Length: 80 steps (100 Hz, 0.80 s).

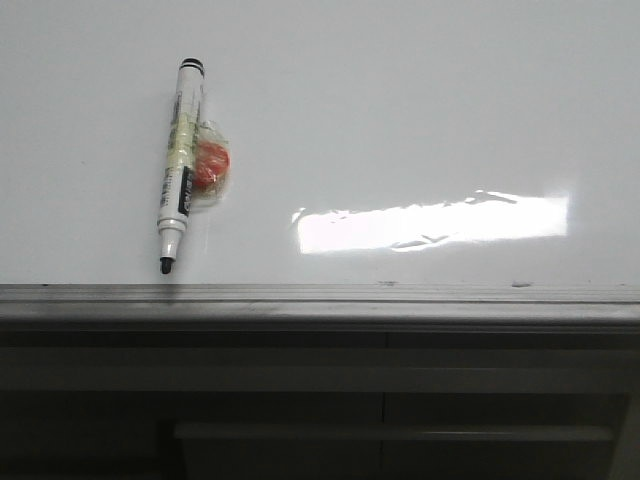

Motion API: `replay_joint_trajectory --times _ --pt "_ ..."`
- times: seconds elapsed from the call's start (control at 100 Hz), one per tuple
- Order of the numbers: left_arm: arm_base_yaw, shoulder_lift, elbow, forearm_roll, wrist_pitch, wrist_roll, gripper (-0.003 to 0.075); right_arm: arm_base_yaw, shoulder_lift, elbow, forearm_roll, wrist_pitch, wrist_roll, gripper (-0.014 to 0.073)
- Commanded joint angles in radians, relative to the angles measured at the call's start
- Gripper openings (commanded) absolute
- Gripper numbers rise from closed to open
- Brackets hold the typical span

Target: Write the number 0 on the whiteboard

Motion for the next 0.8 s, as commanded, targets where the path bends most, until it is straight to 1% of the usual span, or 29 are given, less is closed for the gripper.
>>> replay_joint_trajectory --times 0.0,0.69,0.79 --pt "0.001 -0.028 0.034 -0.019 -0.042 0.0 -0.002 -0.004 -0.02 0.012 -0.003 -0.022 -0.006 -0.0069" --pt "0.001 -0.028 0.034 -0.019 -0.042 0.0 -0.002 -0.004 -0.02 0.012 -0.003 -0.022 -0.006 -0.0069" --pt "0.001 -0.028 0.034 -0.019 -0.042 0.0 -0.002 -0.004 -0.02 0.012 -0.06 -0.012 -0.006 -0.0069"
